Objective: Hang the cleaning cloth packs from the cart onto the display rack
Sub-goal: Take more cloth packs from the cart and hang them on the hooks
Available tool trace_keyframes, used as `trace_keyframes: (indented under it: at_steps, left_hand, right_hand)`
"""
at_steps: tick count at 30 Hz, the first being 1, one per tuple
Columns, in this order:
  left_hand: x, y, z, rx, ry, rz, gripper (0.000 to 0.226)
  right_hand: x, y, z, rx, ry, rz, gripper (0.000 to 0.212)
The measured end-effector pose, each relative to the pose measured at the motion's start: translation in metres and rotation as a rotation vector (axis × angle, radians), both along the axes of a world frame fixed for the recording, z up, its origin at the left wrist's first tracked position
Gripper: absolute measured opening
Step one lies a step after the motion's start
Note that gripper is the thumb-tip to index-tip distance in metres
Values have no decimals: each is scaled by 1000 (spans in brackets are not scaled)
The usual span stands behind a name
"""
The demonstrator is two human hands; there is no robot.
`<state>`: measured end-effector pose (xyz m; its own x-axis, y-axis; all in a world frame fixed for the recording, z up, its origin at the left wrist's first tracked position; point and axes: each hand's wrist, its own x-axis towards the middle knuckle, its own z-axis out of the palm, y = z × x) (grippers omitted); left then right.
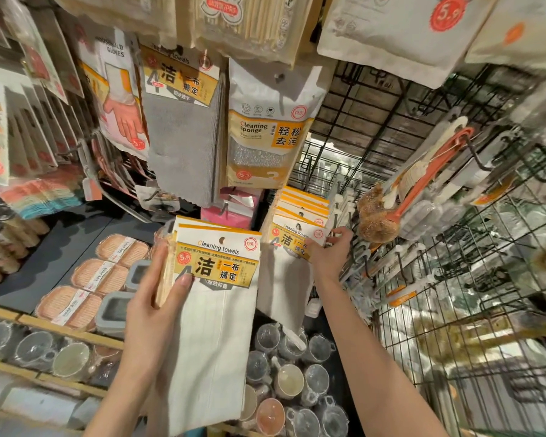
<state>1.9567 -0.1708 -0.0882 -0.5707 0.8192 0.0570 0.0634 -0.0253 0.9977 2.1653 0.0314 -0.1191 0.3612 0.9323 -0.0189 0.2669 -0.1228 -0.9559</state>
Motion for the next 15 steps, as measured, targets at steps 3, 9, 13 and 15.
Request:
trace_keyframes:
  at_steps: [3, 9, 13, 15]
  left_hand:
    - [-2, 2, 0, 14, -3, -2, 62]
    - [-6, 4, -5, 14, -5, 12, 57]
    - [-7, 4, -7, 12, -21, 6, 58]
    - [-7, 5, -6, 9, -23, 16, 53]
  right_hand:
    - [1, 2, -2, 3, -91, 13, 42]
    - [-5, 8, -3, -16, -103, -34, 33]
    - [-11, 15, -2, -54, -71, -81, 35]
    - [-12, 18, -3, -51, -64, -86, 34]
